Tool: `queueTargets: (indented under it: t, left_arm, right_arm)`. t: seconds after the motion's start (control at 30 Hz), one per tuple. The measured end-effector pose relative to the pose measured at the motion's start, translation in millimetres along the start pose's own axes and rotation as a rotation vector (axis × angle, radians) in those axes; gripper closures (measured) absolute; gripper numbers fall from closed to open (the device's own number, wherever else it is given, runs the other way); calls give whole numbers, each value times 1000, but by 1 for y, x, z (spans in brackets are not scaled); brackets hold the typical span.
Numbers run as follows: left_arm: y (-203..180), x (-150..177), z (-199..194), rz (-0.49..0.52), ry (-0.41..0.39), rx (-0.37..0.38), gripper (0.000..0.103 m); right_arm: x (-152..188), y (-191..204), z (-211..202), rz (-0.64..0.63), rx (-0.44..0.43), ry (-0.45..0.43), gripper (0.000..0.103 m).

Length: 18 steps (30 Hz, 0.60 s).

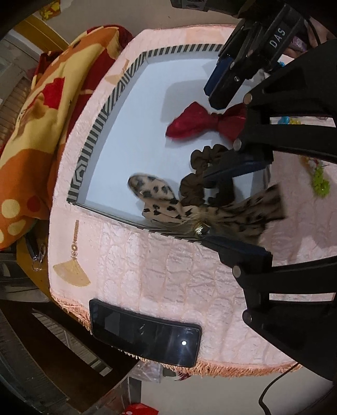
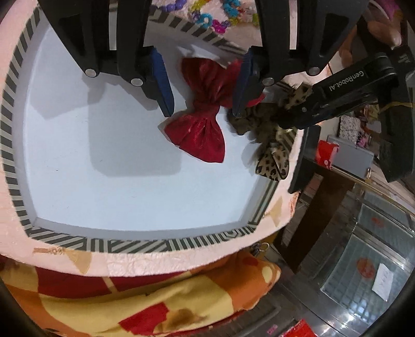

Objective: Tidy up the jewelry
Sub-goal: 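Carry both bows over the tray and lower them inside, then open both tools to release the bows and withdraw from the tray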

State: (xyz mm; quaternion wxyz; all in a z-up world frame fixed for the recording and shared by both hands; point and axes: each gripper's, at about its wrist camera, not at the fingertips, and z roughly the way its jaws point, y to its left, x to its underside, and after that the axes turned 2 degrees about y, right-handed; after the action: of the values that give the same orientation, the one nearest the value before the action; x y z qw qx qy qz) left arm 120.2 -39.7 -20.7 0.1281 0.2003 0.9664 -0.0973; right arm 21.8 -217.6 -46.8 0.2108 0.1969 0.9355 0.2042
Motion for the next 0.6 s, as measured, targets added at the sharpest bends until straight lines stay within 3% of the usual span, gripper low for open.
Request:
queueTargets:
  t: [0.6]
  left_arm:
    - [4,56,-71,40,-134,-53,56]
  right_arm:
    - [65,24,-71,-34,111,-101,57]
